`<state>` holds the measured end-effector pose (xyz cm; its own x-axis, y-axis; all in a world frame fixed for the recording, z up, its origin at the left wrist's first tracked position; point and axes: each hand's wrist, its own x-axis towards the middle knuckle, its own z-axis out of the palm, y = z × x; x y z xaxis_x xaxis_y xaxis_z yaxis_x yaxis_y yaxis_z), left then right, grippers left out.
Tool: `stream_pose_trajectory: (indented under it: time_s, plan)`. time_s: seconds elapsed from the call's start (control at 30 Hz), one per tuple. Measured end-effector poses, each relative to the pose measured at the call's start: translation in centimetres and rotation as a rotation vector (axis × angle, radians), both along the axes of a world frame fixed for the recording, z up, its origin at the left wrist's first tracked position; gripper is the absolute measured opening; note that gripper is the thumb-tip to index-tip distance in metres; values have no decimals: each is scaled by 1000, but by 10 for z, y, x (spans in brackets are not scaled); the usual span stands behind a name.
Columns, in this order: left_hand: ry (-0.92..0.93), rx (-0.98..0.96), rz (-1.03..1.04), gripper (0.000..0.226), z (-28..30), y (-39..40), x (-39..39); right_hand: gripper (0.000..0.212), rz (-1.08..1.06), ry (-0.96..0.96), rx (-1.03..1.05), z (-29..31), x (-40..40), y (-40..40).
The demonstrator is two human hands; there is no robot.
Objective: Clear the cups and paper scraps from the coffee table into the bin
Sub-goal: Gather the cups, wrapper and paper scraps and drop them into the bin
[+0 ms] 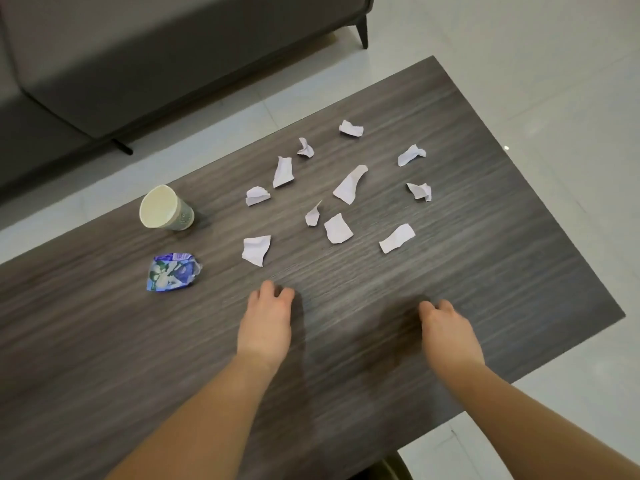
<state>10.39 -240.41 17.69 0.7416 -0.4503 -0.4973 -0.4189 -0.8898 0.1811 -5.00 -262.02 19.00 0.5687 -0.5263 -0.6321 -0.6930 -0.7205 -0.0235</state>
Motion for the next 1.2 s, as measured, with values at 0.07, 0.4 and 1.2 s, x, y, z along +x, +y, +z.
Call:
stream_pose_trajectory:
  time_s: [0.07, 0.4, 1.2]
  plan:
    - [7, 3, -8, 44, -1, 2, 2, 22, 29, 5, 11, 0, 3, -3]
    - [63, -14, 22, 31, 1, 3, -6, 21, 161, 50, 94, 5, 19, 0]
    - [-66, -265, 405, 27, 90, 227, -27, 19, 759, -103, 176, 75, 127, 252]
